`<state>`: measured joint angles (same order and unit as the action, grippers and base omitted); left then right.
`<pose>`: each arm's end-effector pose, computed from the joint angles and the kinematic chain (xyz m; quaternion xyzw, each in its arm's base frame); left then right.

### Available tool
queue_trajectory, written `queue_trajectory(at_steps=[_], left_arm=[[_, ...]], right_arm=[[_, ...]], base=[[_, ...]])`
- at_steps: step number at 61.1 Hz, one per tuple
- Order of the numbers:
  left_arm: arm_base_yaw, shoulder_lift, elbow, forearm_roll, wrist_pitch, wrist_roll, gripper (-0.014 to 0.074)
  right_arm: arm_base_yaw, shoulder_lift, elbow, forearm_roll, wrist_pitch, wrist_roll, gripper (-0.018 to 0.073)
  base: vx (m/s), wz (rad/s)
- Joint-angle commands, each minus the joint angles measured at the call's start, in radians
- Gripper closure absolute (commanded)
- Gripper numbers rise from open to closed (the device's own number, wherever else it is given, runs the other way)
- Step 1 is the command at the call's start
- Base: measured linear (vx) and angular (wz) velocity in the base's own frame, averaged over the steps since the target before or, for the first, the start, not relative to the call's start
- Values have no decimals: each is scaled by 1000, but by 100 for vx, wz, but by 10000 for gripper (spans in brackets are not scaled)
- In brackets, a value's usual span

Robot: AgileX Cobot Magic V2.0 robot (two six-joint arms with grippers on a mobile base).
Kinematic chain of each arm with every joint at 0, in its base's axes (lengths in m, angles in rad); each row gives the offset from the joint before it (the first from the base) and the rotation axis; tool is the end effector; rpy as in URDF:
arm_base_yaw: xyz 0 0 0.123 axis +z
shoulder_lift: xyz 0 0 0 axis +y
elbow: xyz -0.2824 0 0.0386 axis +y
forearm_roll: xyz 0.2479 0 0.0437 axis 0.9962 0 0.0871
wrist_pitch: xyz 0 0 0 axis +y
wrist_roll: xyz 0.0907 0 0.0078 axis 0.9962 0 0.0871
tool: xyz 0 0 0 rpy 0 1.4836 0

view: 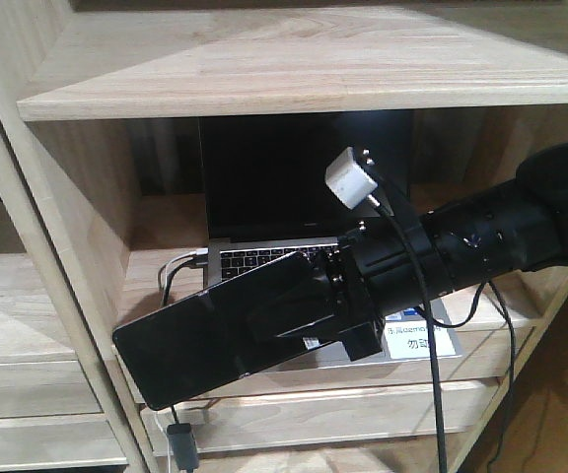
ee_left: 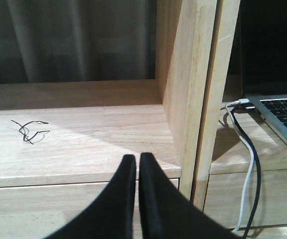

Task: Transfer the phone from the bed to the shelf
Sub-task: 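Raise the right gripper with the phone above the laptop shelf, then lower the phone onto the upper shelf with the right gripper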

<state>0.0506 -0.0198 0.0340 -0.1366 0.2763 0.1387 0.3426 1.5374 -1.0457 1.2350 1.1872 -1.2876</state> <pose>0.0546 -0.0006 0.1779 -0.0050 0.7744 0.0039 0.6327 0.2450 0.1721 0.2891 -0.4409 0.7209 0.4799 0.2357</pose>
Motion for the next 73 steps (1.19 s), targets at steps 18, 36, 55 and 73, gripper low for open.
queue_trajectory(at_steps=[18, 36, 55, 73], left_arm=[[-6, -5, 3, -9, -73, -4, 596], [-6, -5, 3, -9, -73, -4, 596], [-6, -5, 3, -9, -73, -4, 596], [-6, -5, 3, -9, -73, -4, 596]], right_arm=[[-1, -42, -23, 89, 103, -10, 561], [-1, -43, -24, 91, 104, -10, 561], [-2, -137, -47, 98, 99, -16, 561], [-2, -284, -144, 97, -15, 1, 561]], base=[[0, 0], [0, 0], [0, 0], [0, 0]])
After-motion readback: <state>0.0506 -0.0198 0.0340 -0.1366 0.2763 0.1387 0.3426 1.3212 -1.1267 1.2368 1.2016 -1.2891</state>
